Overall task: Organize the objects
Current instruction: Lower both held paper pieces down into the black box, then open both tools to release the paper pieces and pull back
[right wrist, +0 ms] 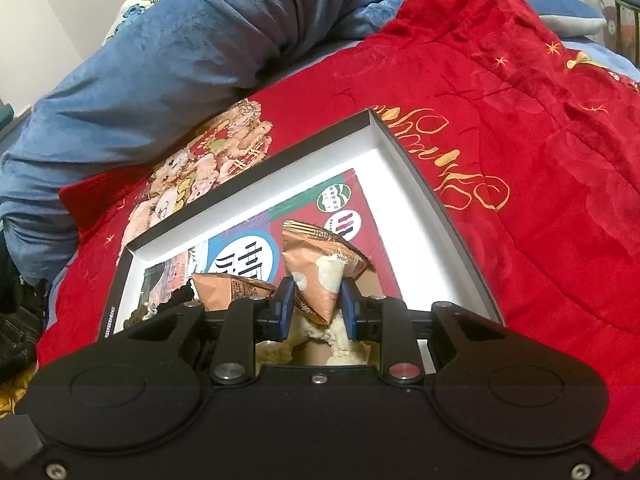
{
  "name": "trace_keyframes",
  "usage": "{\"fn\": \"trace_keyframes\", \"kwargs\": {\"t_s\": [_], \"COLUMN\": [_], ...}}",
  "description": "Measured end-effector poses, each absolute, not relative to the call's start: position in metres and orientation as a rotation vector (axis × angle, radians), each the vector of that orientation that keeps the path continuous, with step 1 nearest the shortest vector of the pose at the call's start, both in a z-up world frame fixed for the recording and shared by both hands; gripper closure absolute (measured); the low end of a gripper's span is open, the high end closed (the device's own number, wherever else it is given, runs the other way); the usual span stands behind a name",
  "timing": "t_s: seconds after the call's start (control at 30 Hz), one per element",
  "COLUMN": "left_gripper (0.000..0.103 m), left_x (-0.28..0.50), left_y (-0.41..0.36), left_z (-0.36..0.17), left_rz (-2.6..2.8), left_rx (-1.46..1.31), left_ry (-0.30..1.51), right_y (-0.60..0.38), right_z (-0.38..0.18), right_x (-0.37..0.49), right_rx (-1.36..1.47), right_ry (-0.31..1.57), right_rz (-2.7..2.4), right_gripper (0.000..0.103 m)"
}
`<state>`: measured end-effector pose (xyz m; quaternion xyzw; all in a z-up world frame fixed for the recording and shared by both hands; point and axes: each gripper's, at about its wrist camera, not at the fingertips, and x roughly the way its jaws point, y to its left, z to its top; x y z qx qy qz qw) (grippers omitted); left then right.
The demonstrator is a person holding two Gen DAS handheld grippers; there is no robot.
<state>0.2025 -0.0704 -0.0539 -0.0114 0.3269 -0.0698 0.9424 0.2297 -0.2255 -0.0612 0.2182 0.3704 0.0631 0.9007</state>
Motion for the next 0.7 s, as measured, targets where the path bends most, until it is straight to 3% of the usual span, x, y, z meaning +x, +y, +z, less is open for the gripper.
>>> {"fn": "trace_keyframes", "kwargs": {"t_s": [0.1, 0.23, 0.3, 0.37, 0.7], "left_gripper": [0.038, 0.029, 0.027, 0.024, 0.016], "left_x": [0.200, 0.197, 0.194, 0.190, 0.141], "left_y": [-0.068, -0.061, -0.054, -0.045, -0.012], "left_z": [-0.051, -0.039, -0.030, -0.018, 0.047], "left_rz": [-0.146, -0.138, -0.136, -0.124, -0.038], "left_rx": [-0.027, -0.024, -0.037, -0.063, -0.135], "left_ry": [0.661, 0.646, 0.637, 0.622, 0.534], "right_y": [-0.227, -0.231, -0.236, -0.242, -0.294], "right_z": [-0.060, -0.052, -0.045, -0.035, 0.019], "right_x": [0.229, 0.226, 0.221, 0.217, 0.157], "right_rx": [0.466, 0.469, 0.485, 0.495, 0.481], "right_ry": [0.764, 0.754, 0.733, 0.715, 0.536], "right_rz": [0.143, 0.145, 0.161, 0.172, 0.120], "right_gripper": [0.071, 0.051, 0.049, 0.040, 0.020]}}
